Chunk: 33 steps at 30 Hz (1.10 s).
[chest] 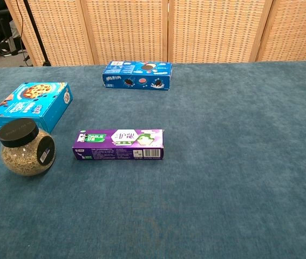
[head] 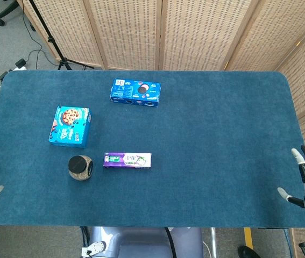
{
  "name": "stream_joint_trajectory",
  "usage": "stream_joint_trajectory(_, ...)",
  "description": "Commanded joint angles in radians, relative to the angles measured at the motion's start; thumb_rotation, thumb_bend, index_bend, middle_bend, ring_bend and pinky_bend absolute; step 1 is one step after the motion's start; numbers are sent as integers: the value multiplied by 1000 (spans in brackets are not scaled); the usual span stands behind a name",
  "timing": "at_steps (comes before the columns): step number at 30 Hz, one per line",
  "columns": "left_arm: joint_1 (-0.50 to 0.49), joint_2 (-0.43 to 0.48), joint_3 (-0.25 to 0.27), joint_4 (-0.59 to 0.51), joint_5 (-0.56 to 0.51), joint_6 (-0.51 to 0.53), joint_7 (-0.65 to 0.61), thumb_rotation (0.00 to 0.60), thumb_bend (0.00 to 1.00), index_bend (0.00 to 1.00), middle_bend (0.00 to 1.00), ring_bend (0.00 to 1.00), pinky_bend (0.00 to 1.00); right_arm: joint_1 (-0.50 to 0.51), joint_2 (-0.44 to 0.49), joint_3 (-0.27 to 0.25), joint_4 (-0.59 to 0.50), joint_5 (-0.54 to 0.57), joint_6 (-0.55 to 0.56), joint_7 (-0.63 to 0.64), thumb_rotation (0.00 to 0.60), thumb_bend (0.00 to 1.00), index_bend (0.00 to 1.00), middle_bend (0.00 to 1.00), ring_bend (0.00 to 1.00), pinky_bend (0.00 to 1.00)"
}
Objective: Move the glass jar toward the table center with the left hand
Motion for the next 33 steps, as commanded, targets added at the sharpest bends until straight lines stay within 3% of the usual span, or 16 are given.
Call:
stream_joint_trajectory(1, 0, -2, 0, 2, 2, -1, 2, 600, 0, 0, 0, 0, 0, 1, 2, 2, 1, 5, -4, 7, 600, 0, 0, 0, 0, 0)
stream_joint_trajectory(12, -15, -23, 4, 40, 55, 1, -17, 600, 0, 0, 0, 0, 0, 1, -1, 2, -2, 3, -2, 2, 600, 0, 0, 0, 0, 0)
stream_joint_trajectory(19, -68, -97, 16, 100, 169, -2, -15, 600, 0, 0, 0, 0, 0, 1, 1, 5, -1, 7, -3, 16, 600, 0, 0, 0, 0, 0)
stream_joint_trajectory(24, -114, -178, 37, 112, 240, -44, 123, 600, 0, 0, 0, 0, 0, 2, 4, 6, 0, 9, -5, 25, 600, 0, 0, 0, 0, 0)
stream_joint_trajectory(33, -166, -277, 12, 68, 221, -113, 325, 600, 0, 0, 0, 0, 0, 0, 11, 9, 2, 11, -3, 48, 600, 0, 0, 0, 0, 0)
